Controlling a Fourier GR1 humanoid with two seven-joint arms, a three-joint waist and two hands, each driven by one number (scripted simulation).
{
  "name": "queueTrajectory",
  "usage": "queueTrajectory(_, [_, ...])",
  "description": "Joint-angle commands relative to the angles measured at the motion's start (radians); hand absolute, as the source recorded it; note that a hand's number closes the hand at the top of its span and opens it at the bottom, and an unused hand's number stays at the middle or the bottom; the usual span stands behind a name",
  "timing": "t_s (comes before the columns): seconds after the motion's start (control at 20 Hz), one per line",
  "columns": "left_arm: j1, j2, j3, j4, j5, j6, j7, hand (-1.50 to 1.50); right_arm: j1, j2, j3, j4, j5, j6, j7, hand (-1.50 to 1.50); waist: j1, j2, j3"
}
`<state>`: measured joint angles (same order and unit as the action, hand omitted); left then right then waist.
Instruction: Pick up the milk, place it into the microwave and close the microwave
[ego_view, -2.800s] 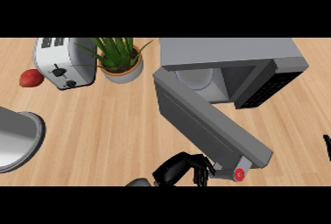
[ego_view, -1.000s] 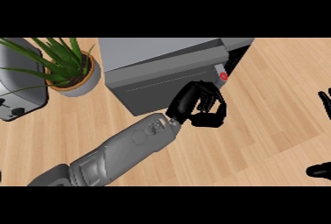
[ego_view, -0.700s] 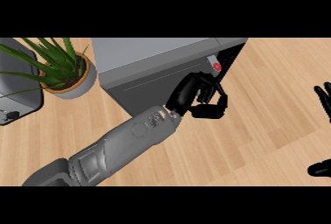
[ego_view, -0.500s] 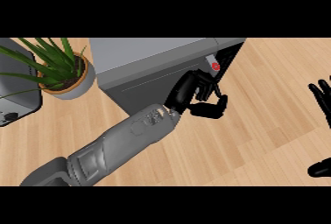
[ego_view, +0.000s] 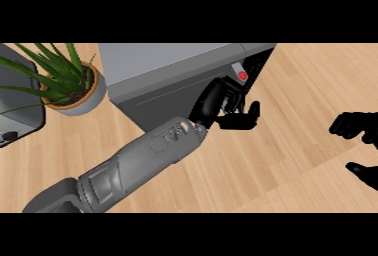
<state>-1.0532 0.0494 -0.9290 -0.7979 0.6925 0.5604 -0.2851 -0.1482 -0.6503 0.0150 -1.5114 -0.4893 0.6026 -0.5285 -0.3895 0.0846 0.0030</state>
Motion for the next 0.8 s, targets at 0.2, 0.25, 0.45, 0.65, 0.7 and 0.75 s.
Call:
queueTrajectory(0.2, [-0.081,-0.047,0.003,0.032,0.030,0.014,0.002,1.50,-0.031,-0.023,0.084,-0.113,0.007,0.110,-0.010,1.50,-0.039,0.001,0.005])
queueTrajectory(0.25, [-0.079,-0.047,-0.003,0.039,0.028,0.012,-0.002,1.50,-0.033,-0.020,0.087,-0.134,0.000,0.103,-0.005,1.50,-0.046,-0.002,0.004])
queueTrajectory(0.45, [-0.078,-0.046,-0.011,0.027,0.038,0.039,-0.010,1.50,-0.036,-0.025,0.111,-0.171,-0.004,0.106,0.015,1.50,-0.057,-0.002,0.006])
queueTrajectory(0.65, [-0.078,-0.046,-0.010,0.033,0.042,0.065,-0.023,1.50,-0.031,-0.027,0.122,-0.206,-0.023,0.098,0.038,1.50,-0.070,-0.002,0.005])
queueTrajectory(0.7, [-0.065,-0.046,-0.008,0.034,0.049,0.063,-0.028,1.50,-0.026,-0.026,0.131,-0.217,-0.021,0.099,0.041,1.50,-0.072,0.002,0.005])
queueTrajectory(0.75, [-0.072,-0.046,-0.002,0.033,0.052,0.076,-0.025,1.50,-0.025,-0.027,0.133,-0.229,-0.028,0.100,0.044,1.50,-0.080,-0.002,0.005])
